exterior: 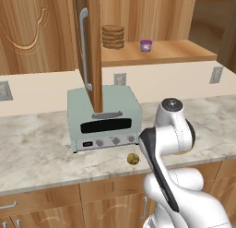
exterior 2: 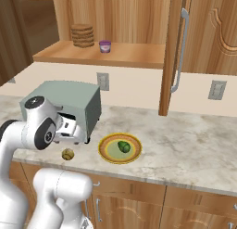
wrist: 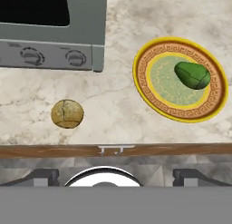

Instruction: Pick the avocado and bread from the counter and place them on the plate. Then pick the jam from the cabinet and place it next to the plate. Lastly close the cabinet door.

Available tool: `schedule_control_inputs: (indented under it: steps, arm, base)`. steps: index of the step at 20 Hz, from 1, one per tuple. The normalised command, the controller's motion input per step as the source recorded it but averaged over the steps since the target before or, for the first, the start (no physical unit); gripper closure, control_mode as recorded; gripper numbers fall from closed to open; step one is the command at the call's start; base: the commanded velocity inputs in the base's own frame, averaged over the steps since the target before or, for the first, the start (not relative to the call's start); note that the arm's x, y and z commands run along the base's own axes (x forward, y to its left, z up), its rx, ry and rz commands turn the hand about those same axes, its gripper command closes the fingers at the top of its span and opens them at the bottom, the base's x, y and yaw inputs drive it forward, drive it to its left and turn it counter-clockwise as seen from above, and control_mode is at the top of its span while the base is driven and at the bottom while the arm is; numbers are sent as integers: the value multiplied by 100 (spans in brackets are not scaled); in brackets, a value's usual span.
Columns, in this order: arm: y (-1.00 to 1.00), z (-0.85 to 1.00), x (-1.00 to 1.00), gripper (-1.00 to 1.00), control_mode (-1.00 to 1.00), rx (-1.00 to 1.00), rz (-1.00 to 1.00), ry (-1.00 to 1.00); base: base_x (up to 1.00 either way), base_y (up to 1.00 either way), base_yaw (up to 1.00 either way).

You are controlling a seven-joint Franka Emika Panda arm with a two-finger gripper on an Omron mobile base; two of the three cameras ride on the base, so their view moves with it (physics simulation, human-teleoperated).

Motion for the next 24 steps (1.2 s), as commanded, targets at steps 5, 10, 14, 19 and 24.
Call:
schedule_control_inputs:
  steps: [5, 10, 14, 19, 24]
  arm:
    - [12, -18, 0, -100, -100, 5, 1, 1]
    - [18, -17, 0, -100, -100, 6, 0, 0]
    - [23, -10, 0, -100, -100, 4, 0, 0]
    - [19, -10, 0, -100, -100, 2, 0, 0]
    - [15, -17, 2, -100, -100, 1, 0, 0]
  base:
    - [0, 0, 0]
    - [0, 0, 0]
    - [0, 0, 0]
    - [0, 0, 0]
    - [0, 0, 0]
